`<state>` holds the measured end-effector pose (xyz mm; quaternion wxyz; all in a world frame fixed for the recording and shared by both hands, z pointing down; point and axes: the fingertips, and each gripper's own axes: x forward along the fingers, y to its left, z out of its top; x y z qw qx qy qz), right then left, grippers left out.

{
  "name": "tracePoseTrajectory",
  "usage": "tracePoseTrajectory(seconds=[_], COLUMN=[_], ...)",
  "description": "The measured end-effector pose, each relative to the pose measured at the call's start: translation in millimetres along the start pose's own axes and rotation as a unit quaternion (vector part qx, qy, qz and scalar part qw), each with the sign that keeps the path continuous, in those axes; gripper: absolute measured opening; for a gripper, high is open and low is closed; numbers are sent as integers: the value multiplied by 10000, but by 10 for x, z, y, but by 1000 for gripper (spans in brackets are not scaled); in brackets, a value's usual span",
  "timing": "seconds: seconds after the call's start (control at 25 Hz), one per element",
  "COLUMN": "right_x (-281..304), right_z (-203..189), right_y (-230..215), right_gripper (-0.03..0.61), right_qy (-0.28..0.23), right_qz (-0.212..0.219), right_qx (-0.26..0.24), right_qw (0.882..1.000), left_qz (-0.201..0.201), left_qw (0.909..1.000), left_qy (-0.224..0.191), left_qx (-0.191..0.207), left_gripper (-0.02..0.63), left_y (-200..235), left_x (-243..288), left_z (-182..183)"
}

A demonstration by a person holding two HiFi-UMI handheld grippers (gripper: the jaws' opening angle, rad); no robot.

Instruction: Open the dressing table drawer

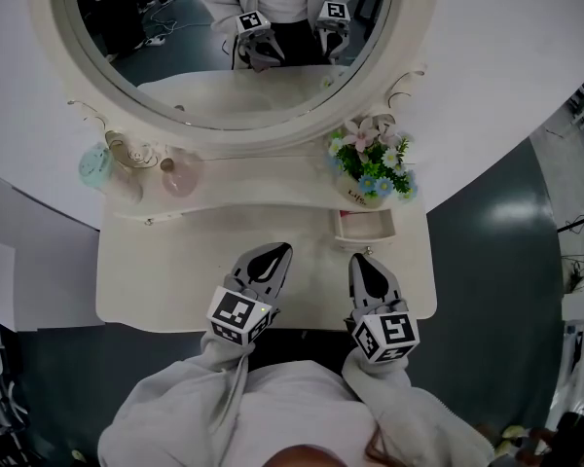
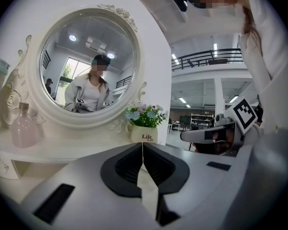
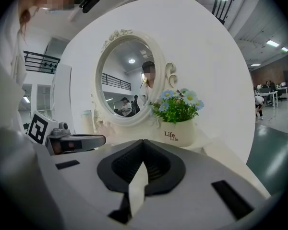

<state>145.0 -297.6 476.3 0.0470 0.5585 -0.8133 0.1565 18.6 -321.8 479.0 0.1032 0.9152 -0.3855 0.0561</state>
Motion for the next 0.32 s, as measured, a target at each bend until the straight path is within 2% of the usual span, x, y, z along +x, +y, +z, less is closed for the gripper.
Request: tracePoseTrajectory(seconds=[0.32], right_x=[40], right_z=[-57], right_y=[-12], right_gripper=[32], right_qy=[67], right_qz=[-48], right_qx=[140], right_qw=[9999], left_qz=[-29], left_qw=[10000], left_qy=[28], left_qx=[-37], left_gripper=[18], left_y=[45], left_x=[12], left_z=[-38])
